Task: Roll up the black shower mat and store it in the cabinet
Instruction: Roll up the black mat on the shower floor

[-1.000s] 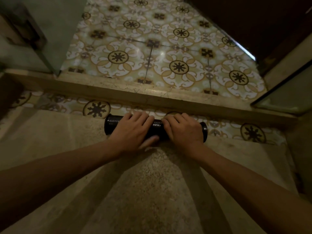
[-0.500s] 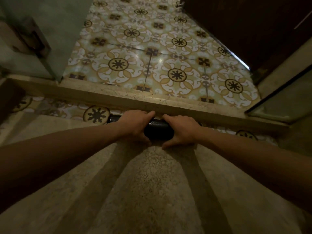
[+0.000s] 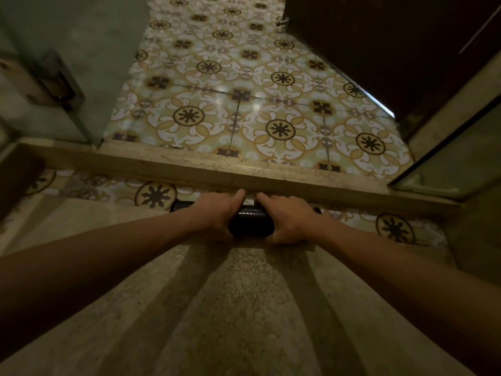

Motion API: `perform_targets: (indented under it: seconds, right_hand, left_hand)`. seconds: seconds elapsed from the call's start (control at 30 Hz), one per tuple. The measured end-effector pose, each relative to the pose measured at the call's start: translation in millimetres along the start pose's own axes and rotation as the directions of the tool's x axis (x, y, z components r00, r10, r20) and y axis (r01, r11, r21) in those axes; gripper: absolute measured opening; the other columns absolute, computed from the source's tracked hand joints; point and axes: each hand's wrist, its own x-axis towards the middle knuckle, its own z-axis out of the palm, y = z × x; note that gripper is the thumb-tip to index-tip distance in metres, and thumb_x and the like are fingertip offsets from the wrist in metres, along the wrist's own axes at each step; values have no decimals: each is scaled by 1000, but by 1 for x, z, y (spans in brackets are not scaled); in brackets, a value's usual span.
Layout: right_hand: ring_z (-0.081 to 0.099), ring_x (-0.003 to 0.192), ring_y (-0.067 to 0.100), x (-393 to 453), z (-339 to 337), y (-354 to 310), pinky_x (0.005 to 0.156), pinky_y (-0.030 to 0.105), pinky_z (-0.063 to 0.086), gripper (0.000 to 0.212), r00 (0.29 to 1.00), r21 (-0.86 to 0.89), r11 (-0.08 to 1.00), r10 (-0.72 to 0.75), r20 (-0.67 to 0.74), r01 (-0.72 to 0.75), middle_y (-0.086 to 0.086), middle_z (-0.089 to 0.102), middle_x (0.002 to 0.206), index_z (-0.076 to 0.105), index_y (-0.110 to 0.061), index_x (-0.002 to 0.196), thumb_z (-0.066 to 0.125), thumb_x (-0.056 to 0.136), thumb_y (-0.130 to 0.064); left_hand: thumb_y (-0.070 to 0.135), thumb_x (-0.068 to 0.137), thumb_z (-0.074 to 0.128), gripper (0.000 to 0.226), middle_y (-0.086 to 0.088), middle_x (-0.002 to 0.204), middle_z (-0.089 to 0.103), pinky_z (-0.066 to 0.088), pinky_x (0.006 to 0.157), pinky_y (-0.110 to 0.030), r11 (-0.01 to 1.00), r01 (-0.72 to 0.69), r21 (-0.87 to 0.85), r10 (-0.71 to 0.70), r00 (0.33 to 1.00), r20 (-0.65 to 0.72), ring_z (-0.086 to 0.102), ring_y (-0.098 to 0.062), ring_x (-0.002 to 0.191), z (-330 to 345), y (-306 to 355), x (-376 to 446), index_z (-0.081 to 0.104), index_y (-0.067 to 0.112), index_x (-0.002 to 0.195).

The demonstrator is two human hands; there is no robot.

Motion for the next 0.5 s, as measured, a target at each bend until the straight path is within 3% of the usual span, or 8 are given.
perform_targets:
  seconds: [0.13, 0.4, 0.5]
  right_hand:
    - [62, 95, 26, -12, 8, -7, 75, 42, 55, 77, 997, -35, 999, -7, -72, 5, 4, 57, 118, 40, -27, 128, 81, 68, -53]
    - [58, 90, 24, -25, 16, -20, 66, 36, 48, 65, 979, -62, 998, -15, -202, 3, 4, 55, 109, 53, -22, 117, 78, 71, -60]
    - [56, 89, 25, -31, 20, -26, 62, 36, 47, 65, 979, -66, 998, -13, -202, -1, 5, 52, 107, 52, -21, 116, 78, 69, -57]
  left_hand:
    - [45, 68, 82, 79, -7, 120, 57, 54, 80, -38, 1000, 13, 21, -11, 994, -105, 57, -23, 101, 18, 7, -13, 34, 19, 125]
    - [47, 72, 77, 63, -10, 113, 54, 44, 67, -35, 999, 6, 53, 4, 981, -195, 53, -25, 97, 29, 9, -25, 46, 19, 119]
    - [46, 72, 77, 60, -9, 111, 55, 48, 68, -35, 998, -15, 68, 29, 978, -205, 53, -24, 94, 29, 10, -31, 49, 20, 118]
